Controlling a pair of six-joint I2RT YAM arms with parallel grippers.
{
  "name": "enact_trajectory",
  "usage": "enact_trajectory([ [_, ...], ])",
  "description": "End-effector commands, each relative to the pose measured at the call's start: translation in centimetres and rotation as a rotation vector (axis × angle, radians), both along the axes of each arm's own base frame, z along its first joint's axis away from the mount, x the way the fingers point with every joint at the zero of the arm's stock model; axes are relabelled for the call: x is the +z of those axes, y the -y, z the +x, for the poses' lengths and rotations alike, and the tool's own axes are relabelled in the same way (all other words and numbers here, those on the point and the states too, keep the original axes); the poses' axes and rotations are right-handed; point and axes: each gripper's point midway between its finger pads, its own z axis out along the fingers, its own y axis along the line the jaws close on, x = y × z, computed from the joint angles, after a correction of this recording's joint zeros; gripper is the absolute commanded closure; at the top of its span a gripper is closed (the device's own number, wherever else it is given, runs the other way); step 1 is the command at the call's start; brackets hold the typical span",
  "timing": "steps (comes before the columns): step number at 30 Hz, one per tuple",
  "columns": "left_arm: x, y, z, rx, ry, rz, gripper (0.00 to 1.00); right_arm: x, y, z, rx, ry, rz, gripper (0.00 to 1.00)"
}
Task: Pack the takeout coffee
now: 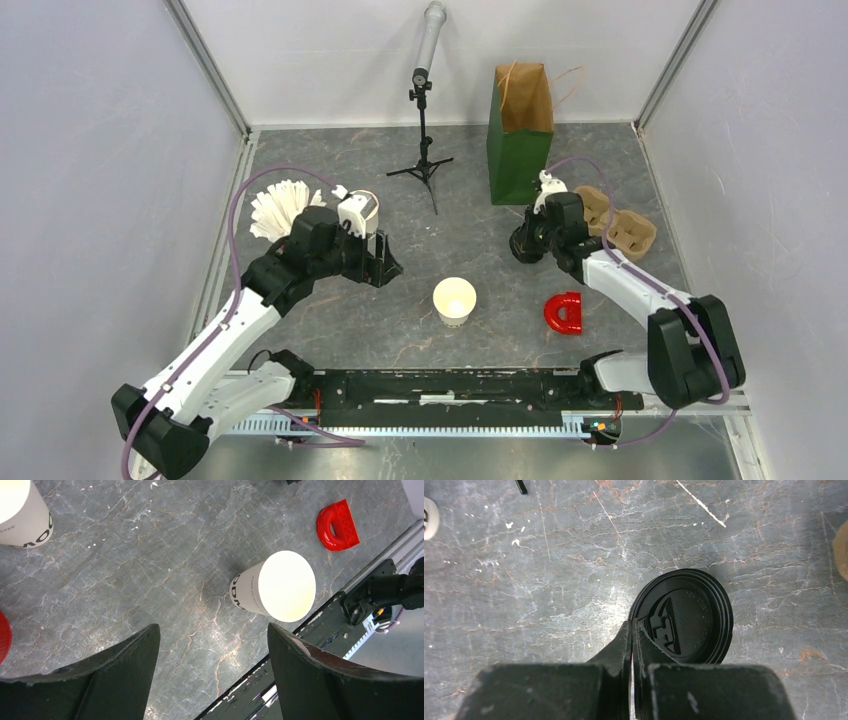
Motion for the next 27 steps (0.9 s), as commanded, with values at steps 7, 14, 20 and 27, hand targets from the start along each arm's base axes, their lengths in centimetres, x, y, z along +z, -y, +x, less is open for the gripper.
enact_trajectory([
  [7,4.9,4.2,2.1,-0.020,0.037,-0.089,0.21,6.3,0.7,0.6,-0.043,0.138,0.017,1.00],
  [14,5.3,9.0,4.1,-0.068,0.037,-0.048,0.22,5.9,1.7,0.7,-0.061,0.136,-0.049,1.00],
  [20,5.5,9.5,5.2,-0.051,0.067,-0.057,0.23,3.4,1.8,1.2,0.003,0.111,-0.199,0.92],
  [27,5.2,7.4,4.4,-0.039,0.111,-0.001,0.22,0.7,5.0,1.4,-0.148,0.041,-0.347,0.77],
])
